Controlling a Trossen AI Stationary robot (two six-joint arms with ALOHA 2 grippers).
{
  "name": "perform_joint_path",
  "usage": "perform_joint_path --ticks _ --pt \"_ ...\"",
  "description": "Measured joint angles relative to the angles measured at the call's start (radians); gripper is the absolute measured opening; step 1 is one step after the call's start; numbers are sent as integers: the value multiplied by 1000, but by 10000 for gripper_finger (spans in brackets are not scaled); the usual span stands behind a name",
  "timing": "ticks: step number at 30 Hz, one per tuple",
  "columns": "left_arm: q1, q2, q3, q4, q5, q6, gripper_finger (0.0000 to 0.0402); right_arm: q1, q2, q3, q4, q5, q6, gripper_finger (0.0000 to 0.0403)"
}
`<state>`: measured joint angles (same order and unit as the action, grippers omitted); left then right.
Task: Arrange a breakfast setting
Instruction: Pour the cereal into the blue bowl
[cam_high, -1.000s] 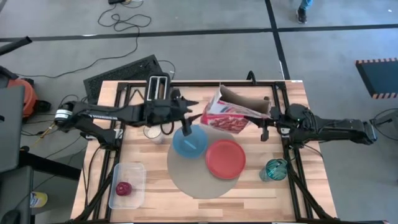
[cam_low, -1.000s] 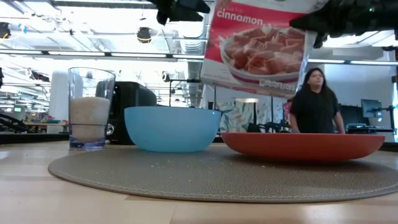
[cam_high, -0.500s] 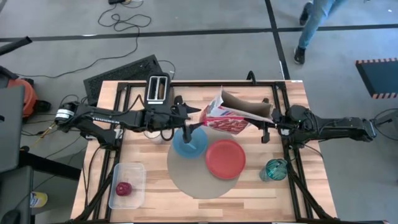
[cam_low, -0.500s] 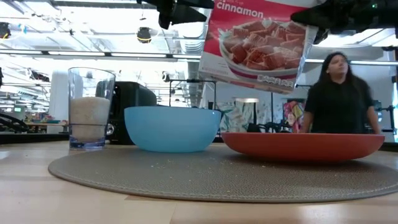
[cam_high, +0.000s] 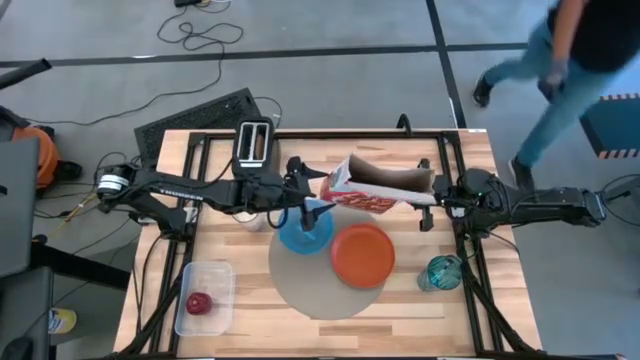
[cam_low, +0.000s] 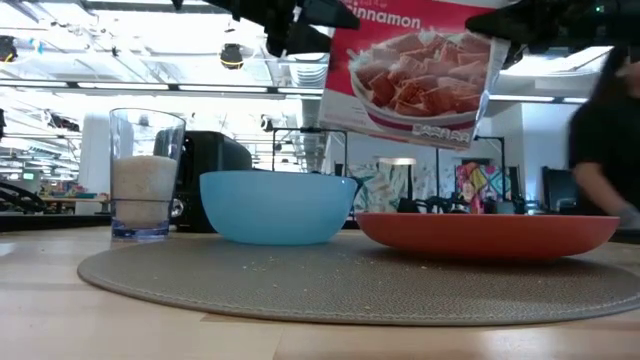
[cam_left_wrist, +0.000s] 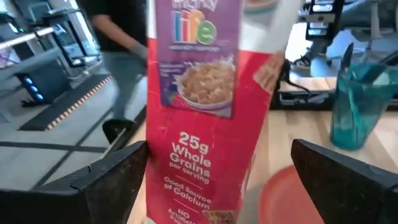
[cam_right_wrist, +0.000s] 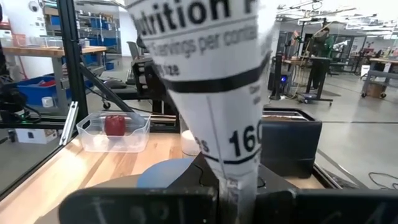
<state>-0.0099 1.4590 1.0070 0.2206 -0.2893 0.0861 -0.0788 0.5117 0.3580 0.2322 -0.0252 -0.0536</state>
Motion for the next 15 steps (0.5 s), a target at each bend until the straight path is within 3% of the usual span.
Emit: perform_joint_path --ticks 11,15 --pt "-3 -3 1 30 -82 -107 385 5 13 0 22 -50 24 26" --pt "-3 -6 6 44 -38 -97 385 21 18 2 28 -49 20 26"
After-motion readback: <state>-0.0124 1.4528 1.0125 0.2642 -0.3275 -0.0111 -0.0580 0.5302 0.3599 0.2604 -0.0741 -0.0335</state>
